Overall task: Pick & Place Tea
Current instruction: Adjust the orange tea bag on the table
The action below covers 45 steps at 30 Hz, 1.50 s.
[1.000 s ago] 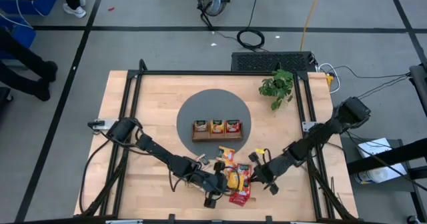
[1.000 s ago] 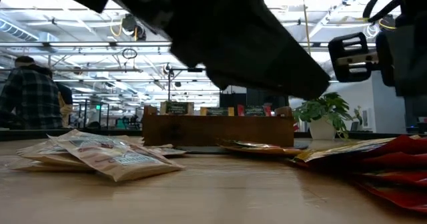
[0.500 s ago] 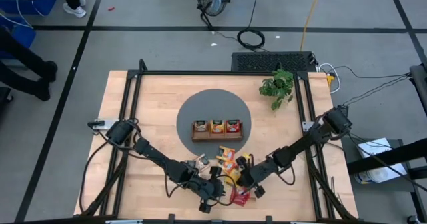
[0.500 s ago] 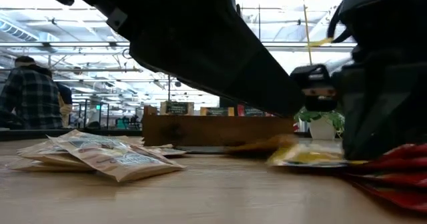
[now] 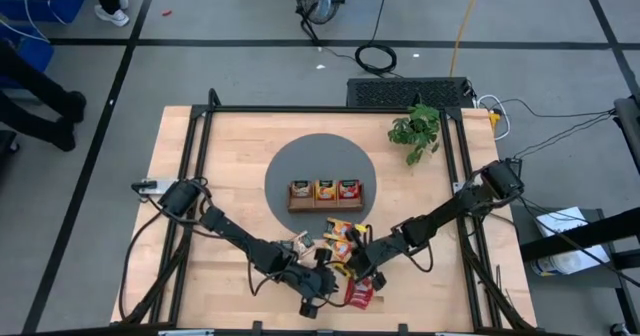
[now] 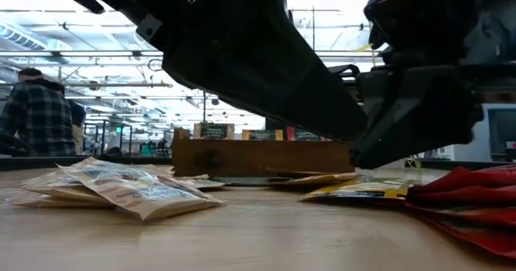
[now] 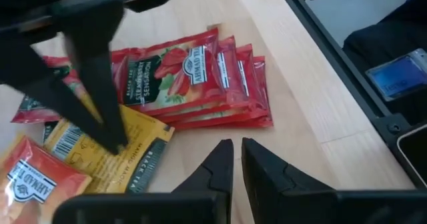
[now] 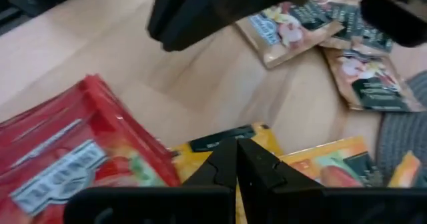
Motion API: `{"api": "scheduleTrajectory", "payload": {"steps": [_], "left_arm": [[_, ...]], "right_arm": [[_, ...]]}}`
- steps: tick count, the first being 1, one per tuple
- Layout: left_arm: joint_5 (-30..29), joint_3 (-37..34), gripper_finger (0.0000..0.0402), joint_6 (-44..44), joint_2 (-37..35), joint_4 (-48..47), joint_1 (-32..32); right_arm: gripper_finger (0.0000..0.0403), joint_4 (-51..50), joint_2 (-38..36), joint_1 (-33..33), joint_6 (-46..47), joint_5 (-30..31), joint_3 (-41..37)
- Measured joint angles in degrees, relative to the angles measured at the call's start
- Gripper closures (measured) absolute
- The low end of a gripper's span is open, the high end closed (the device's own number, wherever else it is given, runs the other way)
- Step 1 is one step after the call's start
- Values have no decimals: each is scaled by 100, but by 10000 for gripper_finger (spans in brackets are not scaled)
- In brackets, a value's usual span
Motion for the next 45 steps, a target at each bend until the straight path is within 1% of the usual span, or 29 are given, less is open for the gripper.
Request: {"api": "scheduleTrajectory", "payload": {"steps": [3,6,8,13,16,25,28,32,35,40,45], "left_arm": [[-208,0,366,6,-9,-41,-27],[-374,1,366,57,-86,-191,-59],[-432,2,366,35,-116,-297,-81],[-496,0,366,4,-140,-404,-143],[-607,2,366,-22,-187,-508,-156],[-701,2,366,26,-212,-493,-189],[-707,2,366,29,-212,-546,-178],[-710,2,366,40,-212,-576,-178],[-709,2,366,23,-212,-612,-180],[-709,2,366,36,-212,-590,-178],[-709,2,366,39,-212,-581,-154]], "right_arm": [[403,-34,-54,57,-135,344,61],[403,-329,-395,215,-265,786,65],[403,-899,-694,334,-209,995,74],[403,-1946,-1074,470,404,1028,63],[403,-2170,-1058,490,528,1024,45],[403,-1972,-716,244,419,1003,-27],[403,-1715,-519,69,320,653,-23],[403,-1095,-267,-112,151,261,-22],[403,-809,-140,-181,62,241,-22],[403,-729,-133,-222,41,114,-22],[403,-422,-133,-222,-124,71,-24]]}}
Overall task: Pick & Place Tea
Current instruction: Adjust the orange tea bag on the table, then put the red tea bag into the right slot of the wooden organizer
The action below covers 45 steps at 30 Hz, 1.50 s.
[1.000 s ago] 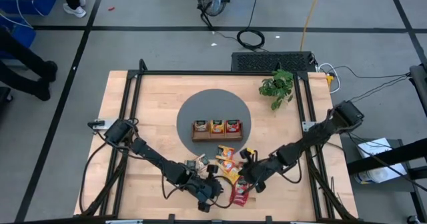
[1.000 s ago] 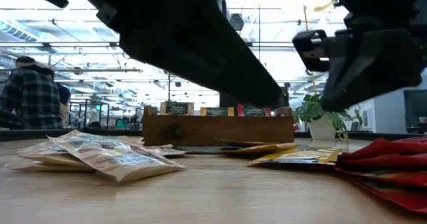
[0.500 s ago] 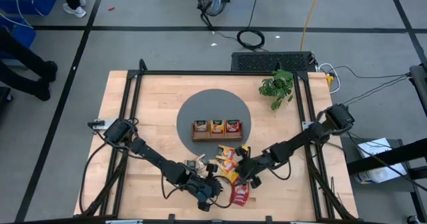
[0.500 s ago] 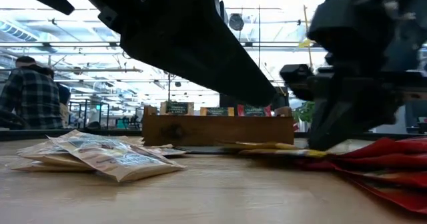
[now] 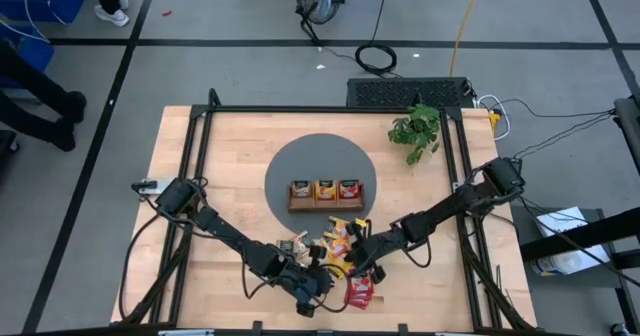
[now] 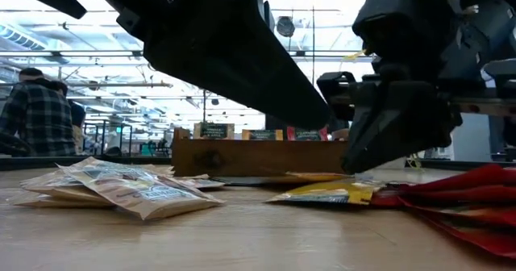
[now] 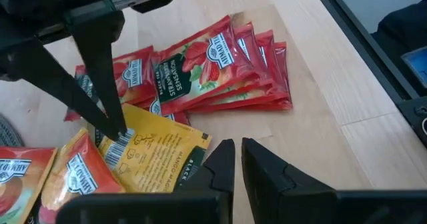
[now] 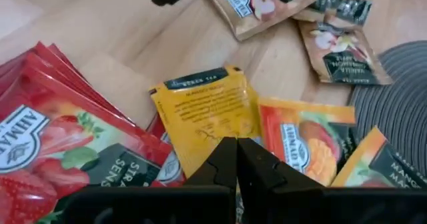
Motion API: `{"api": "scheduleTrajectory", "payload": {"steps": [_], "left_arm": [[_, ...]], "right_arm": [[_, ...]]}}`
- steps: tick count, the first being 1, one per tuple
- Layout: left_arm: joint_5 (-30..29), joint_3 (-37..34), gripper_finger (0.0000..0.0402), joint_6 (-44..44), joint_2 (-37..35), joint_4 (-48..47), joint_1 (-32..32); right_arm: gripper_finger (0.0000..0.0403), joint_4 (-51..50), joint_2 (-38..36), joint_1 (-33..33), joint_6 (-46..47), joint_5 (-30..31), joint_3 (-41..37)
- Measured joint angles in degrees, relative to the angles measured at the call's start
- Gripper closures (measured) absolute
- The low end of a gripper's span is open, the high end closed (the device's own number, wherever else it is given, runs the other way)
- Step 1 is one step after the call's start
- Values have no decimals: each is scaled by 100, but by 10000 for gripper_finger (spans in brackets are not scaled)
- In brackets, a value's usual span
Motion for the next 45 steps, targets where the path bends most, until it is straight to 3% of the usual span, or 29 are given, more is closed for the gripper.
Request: {"api": "scheduleTrajectory", "payload": {"steps": [8,16,25,32,39,41,45], "left_arm": [[0,0,366,0,0,37,22],[0,0,366,-3,0,33,19],[2,0,366,-26,0,-39,19],[-1,0,366,-31,0,124,19],[-28,0,366,14,0,525,23],[16,0,366,-142,0,603,30],[377,2,366,-154,0,871,37]], "right_arm": [[403,119,258,-13,-22,-128,65],[403,204,1039,-113,-202,-254,809],[403,263,1069,-150,-363,-125,907],[403,-524,391,26,-557,482,891],[403,-1195,-427,323,106,488,761],[403,-1207,-597,449,343,366,617],[403,-1279,-752,653,834,-454,200]]}}
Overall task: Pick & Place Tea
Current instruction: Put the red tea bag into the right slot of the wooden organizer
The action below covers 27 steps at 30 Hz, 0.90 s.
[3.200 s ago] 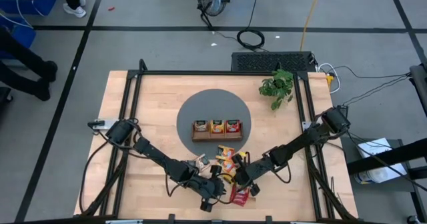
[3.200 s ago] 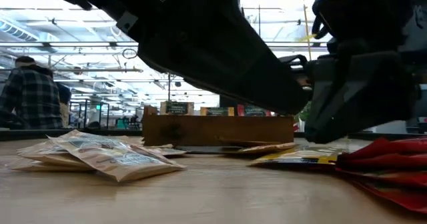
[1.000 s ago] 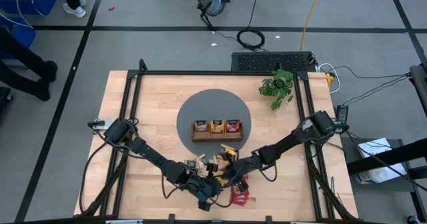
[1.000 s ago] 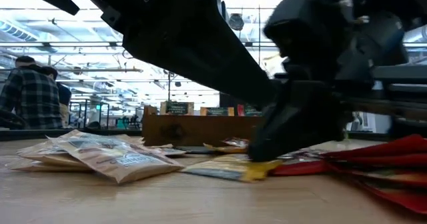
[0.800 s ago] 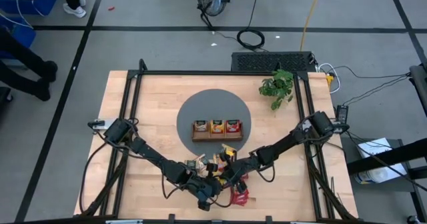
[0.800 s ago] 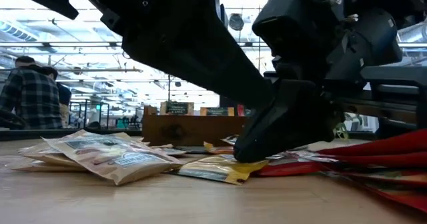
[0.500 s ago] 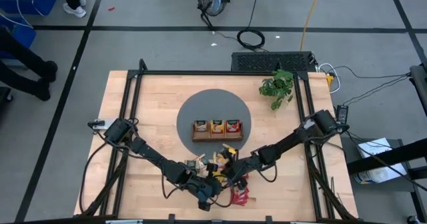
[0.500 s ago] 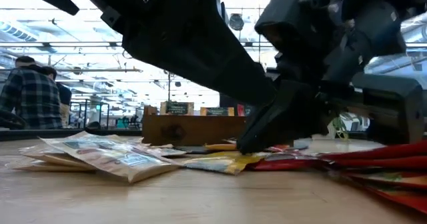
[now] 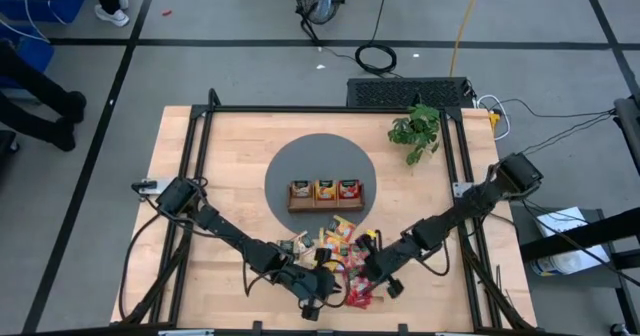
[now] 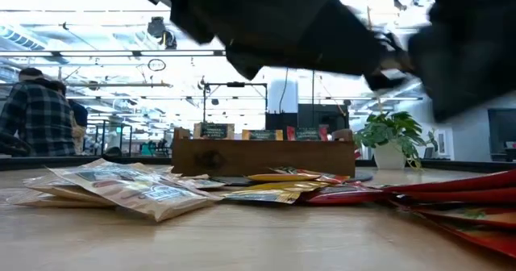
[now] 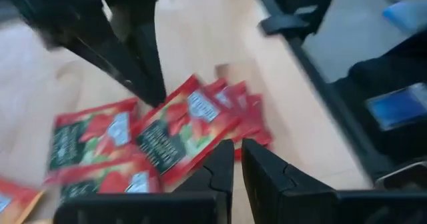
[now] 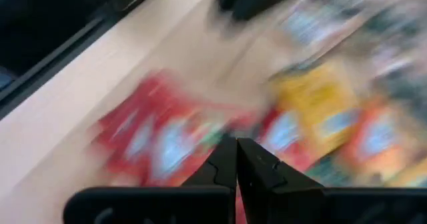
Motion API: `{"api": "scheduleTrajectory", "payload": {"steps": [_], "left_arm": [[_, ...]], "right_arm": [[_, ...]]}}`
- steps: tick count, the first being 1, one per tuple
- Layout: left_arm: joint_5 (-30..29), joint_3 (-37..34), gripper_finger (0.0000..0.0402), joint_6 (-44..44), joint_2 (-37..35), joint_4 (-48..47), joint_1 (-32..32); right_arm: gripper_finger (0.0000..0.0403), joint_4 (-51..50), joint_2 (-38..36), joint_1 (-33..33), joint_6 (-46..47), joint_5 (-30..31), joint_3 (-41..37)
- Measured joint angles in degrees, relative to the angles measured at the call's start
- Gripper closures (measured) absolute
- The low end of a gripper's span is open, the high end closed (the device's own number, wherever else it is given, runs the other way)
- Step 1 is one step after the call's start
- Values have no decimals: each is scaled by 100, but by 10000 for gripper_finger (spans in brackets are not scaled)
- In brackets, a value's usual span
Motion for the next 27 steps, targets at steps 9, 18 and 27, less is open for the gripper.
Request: {"api": "scheduleTrajectory", "payload": {"steps": [9,18,27], "left_arm": [[-213,0,366,-49,0,-78,282],[1085,-4,366,-456,9,-259,601],[1354,9,366,-366,260,201,577]], "right_arm": [[402,232,-95,32,556,928,-642],[374,1011,-613,-80,1043,884,-1337],[326,2219,-732,-87,2949,-385,-1726]]}}
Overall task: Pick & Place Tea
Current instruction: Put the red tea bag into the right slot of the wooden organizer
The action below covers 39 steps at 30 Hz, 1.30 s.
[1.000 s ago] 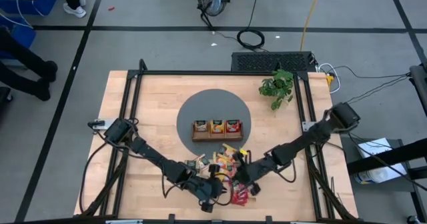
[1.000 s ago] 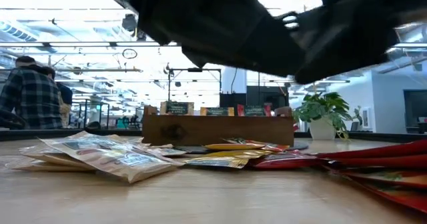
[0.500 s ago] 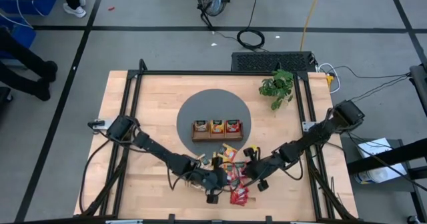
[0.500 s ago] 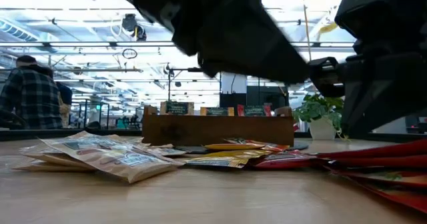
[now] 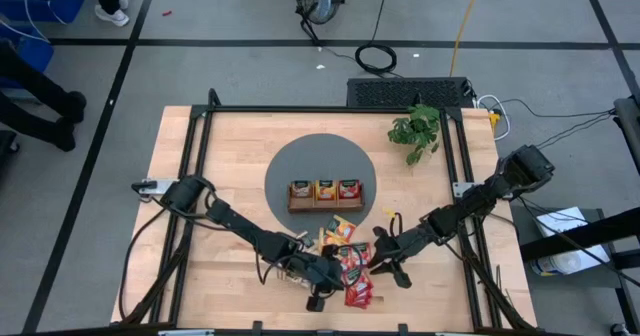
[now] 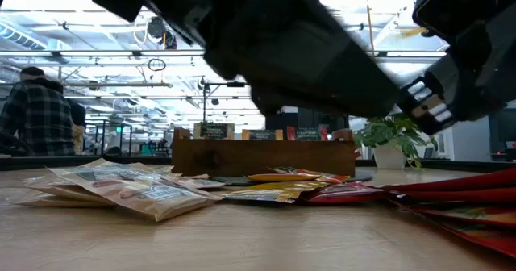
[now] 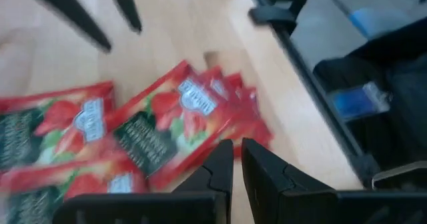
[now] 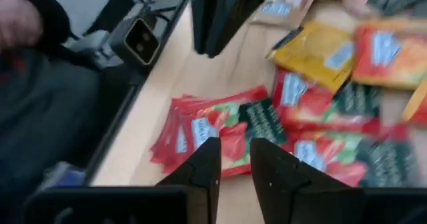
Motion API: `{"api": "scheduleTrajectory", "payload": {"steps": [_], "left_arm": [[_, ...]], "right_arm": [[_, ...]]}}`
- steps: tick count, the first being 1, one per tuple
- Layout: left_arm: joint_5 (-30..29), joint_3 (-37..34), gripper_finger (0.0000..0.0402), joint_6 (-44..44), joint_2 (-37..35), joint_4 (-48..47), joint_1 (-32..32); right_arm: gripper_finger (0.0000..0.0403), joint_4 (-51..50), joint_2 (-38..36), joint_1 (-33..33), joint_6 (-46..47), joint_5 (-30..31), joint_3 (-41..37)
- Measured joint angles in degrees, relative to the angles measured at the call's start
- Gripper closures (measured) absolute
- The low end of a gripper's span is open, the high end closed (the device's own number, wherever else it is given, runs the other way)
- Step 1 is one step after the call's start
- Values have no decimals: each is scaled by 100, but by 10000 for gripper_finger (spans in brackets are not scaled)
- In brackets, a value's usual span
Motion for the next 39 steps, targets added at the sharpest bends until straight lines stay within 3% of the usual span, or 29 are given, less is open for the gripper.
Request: {"api": "scheduleTrajectory", "payload": {"steps": [6,19,25,30,39], "left_arm": [[-37,-3,366,51,83,30,23],[-206,-4,366,536,127,-56,-20],[-79,-4,366,531,127,-11,-22],[-12,-4,366,526,127,15,-20],[3,-4,366,527,127,94,-30]], "right_arm": [[308,-395,6,11,1187,-504,-4],[289,-526,61,73,3065,-457,-4],[287,-454,381,74,3330,-491,-4],[286,395,778,74,3350,-618,17],[286,326,826,-61,3366,-655,17]]}}
